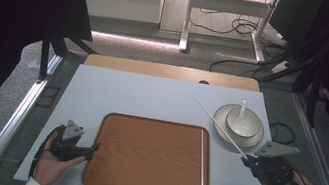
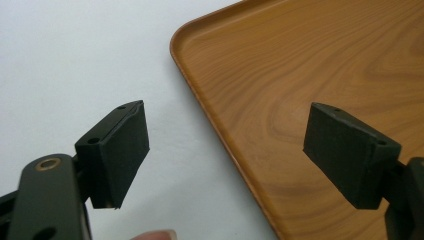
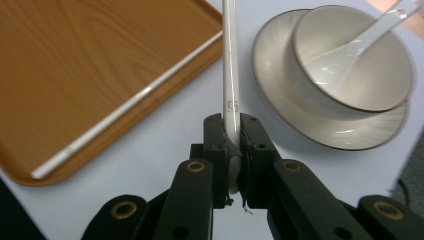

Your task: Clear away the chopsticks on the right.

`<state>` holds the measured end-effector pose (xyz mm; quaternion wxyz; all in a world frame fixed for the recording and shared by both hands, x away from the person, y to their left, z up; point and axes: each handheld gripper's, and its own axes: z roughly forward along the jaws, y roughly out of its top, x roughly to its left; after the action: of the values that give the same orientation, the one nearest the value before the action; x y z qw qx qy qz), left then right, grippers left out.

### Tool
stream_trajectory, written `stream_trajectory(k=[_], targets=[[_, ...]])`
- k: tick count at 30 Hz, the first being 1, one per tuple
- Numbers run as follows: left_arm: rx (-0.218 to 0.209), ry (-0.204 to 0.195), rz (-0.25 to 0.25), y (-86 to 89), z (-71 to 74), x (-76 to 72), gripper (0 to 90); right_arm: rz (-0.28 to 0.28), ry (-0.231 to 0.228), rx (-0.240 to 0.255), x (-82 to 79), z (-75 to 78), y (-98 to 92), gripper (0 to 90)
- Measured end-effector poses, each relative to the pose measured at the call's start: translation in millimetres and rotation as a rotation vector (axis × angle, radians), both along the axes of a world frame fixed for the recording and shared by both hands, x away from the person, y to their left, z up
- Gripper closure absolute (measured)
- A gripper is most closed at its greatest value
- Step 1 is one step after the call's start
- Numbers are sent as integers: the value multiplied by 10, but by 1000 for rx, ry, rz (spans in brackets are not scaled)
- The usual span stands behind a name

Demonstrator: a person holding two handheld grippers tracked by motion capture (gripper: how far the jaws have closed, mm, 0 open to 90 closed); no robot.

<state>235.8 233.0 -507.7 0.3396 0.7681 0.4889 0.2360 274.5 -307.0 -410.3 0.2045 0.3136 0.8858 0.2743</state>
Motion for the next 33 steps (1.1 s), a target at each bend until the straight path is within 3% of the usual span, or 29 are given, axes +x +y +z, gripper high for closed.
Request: stream_trajectory(k=[4,7,15,23,26,33], targets=[[0,1,-3,-6,-1,0,179,4,35,55,-67,-57,107,839],[0,2,-4,-6,-5,0,179,-9,58,69,-103,-116,209,839],[0,0,-5,8,-5,-6,179,38,152,71,-119,-408,679,838],[-10,-5,-10,15,0,-9,179,37,210,39,-152,-596,1065,838],[-12,-8,-12,17,5,-9,180,30,218,-7,-150,-659,1179,837],[-11,-6,-16,10,5,-5,179,31,266,-54,-155,-804,1268,834]])
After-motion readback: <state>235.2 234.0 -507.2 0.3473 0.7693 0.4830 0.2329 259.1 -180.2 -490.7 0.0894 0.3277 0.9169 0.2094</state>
